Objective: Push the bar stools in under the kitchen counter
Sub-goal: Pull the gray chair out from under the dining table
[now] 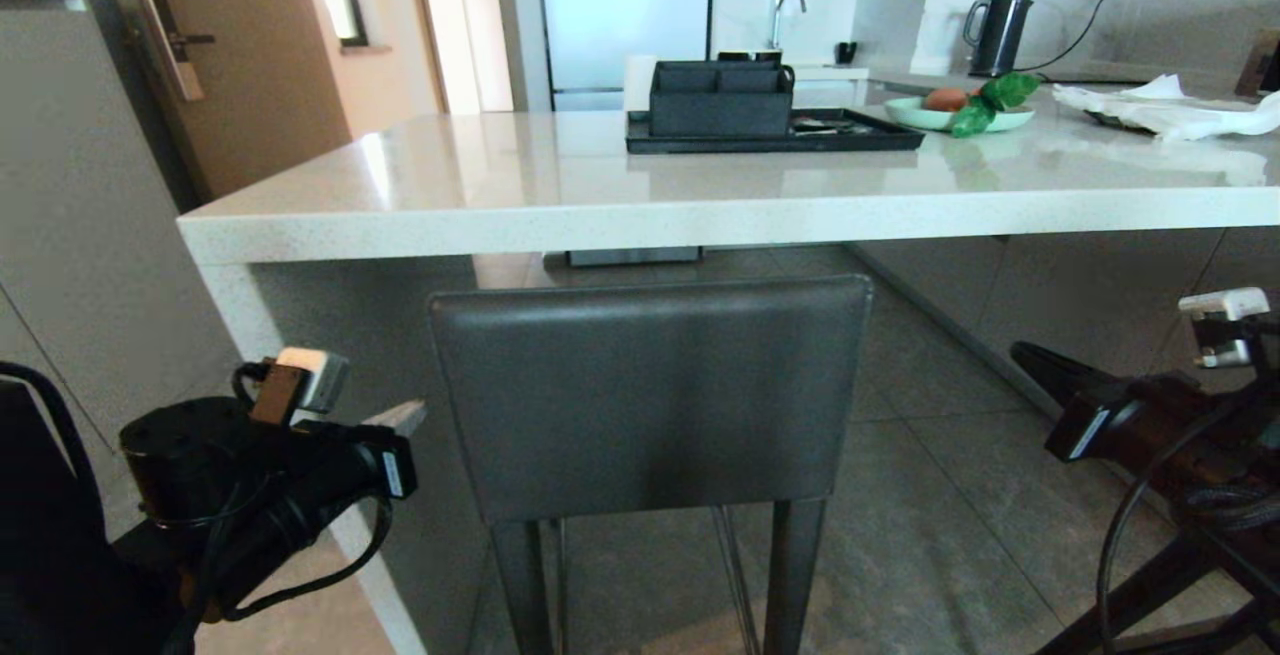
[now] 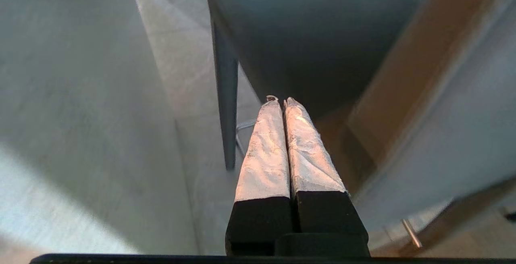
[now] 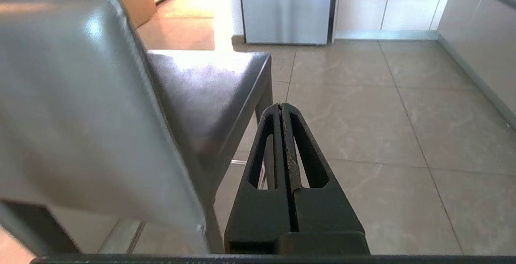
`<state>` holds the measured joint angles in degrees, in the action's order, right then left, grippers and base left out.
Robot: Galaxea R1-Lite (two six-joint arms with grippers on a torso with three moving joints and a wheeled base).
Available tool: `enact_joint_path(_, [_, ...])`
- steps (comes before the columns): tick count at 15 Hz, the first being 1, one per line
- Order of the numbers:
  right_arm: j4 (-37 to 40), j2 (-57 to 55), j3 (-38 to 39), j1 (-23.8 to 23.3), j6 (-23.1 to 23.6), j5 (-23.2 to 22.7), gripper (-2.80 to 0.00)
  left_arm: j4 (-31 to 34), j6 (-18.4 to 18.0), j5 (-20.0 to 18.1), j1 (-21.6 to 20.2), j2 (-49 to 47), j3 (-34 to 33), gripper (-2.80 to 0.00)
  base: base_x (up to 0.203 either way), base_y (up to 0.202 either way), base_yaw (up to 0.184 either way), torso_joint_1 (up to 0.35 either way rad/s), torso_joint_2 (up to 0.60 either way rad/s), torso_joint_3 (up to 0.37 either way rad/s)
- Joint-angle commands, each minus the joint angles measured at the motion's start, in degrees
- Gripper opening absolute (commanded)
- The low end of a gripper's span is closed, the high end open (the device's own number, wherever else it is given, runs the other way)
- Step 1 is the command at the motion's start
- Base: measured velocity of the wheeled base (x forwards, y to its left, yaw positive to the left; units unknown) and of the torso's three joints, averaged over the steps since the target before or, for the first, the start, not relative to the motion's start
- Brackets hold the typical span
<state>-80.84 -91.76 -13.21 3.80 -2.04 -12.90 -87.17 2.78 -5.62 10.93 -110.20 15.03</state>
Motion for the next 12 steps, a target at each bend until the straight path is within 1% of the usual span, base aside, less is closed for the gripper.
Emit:
enact_joint_path(1, [-0.5,-2.9,-2.3,0.3,0.0,0.1,-2.80,-0.5,0.0,0.1,0.5,-3.4,2.5,-2.80,0.000,0.000,0.000,0.000,0.00,0.000])
enact_joint_path(3, [-0.9,-5.7,-3.4,1.2,0.0,0.7,-2.80,-0.5,0.0,0.1,0.8,-4.9,4.3,-2.80,0.000,0.000,0.000,0.000,0.00,0.000])
enact_joint_path(5, [-4.0,-10.6,-4.5,2.5,-0.1,1.6,-2.80,-0.5,0.0,0.1,1.6,-5.8,5.7,-2.80,0.000,0.000,0.000,0.000,0.00,0.000])
enact_joint_path(6, [-5.6,-12.9,-5.1,4.0,-0.1,2.8,-2.80,-0.5,0.0,0.1,2.0,-5.9,5.8,-2.80,0.000,0.000,0.000,0.000,0.00,0.000])
enact_joint_path(8, [-6.7,-15.4,-7.2,8.5,-0.6,6.4,-2.80,-0.5,0.1,0.1,1.9,-6.1,6.9,-2.80,0.000,0.000,0.000,0.000,0.00,0.000])
enact_joint_path(10, [-6.8,-17.4,-9.8,10.0,-0.9,8.6,-2.80,-0.5,0.0,0.1,1.5,-7.0,8.3,-2.80,0.000,0.000,0.000,0.000,0.00,0.000])
enact_joint_path(12, [-6.8,-18.6,-11.2,10.7,-0.9,9.2,-2.80,-0.5,0.1,0.1,1.6,-7.0,8.5,-2.80,0.000,0.000,0.000,0.000,0.00,0.000])
